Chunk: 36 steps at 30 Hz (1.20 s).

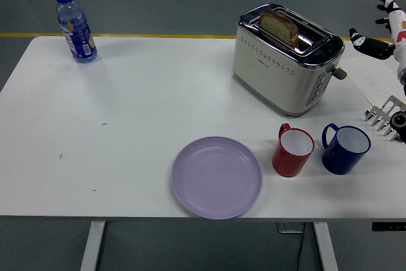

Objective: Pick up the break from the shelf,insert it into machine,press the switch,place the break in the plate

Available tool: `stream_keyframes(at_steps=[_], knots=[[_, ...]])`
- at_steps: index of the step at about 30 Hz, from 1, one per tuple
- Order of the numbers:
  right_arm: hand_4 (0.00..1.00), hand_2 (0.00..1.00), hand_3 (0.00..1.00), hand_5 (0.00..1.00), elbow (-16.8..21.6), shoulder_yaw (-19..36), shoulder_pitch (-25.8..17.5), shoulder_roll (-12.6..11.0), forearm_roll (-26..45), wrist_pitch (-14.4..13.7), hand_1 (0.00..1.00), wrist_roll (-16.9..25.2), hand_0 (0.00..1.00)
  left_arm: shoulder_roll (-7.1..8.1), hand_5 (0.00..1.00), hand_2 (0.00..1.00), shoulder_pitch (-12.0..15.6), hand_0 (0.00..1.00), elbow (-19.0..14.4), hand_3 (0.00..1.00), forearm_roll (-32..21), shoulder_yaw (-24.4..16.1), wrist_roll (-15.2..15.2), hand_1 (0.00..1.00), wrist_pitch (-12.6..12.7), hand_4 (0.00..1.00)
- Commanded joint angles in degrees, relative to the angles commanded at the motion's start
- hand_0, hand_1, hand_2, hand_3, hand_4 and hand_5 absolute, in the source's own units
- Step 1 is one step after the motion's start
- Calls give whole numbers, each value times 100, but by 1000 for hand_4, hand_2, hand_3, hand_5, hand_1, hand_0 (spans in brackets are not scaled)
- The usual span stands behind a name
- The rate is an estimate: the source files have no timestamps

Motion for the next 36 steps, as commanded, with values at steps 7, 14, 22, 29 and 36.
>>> stream_keyframes(at_steps=[7, 14, 22, 29, 36], knots=[[770, 919, 957, 368, -96, -442, 701, 150, 121, 125, 792, -76, 800, 0, 932, 441, -11, 608, 0, 550, -29, 30, 6, 463, -4, 296], [779, 868, 870, 373, -428, -970, 1425, 412, 26, 525, 789, -355, 825, 0, 932, 437, 5, 604, 0, 550, -35, 42, 12, 462, -3, 297], [782, 807, 838, 373, -1182, -1591, 2121, 823, -151, 1309, 764, -815, 794, 0, 932, 433, 41, 603, 0, 550, -39, 73, 22, 458, 3, 298], [783, 781, 824, 374, -1804, -1791, 2489, 1244, -172, 1610, 743, -995, 791, 0, 932, 432, 27, 602, 0, 550, -9, 73, 29, 458, 7, 299], [788, 770, 824, 381, -2396, -1975, 2790, 1544, -188, 1790, 741, -1100, 793, 0, 932, 428, -23, 602, 0, 550, -71, 133, 19, 454, 47, 299]])
